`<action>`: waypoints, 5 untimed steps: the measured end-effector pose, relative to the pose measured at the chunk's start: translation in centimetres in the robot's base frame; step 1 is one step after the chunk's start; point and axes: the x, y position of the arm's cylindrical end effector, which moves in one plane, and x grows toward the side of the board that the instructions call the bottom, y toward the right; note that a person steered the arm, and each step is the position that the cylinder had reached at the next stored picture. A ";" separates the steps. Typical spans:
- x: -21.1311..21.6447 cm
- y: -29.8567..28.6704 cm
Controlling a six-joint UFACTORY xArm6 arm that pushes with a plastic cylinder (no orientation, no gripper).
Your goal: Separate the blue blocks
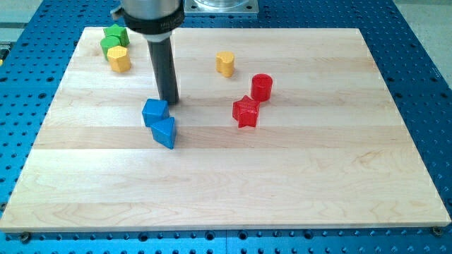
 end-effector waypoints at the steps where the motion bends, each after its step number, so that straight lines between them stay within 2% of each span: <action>1: 1.6 -0.1; 3: 2.0 -3.4; 4: 4.9 -2.2; 5: 10.1 1.7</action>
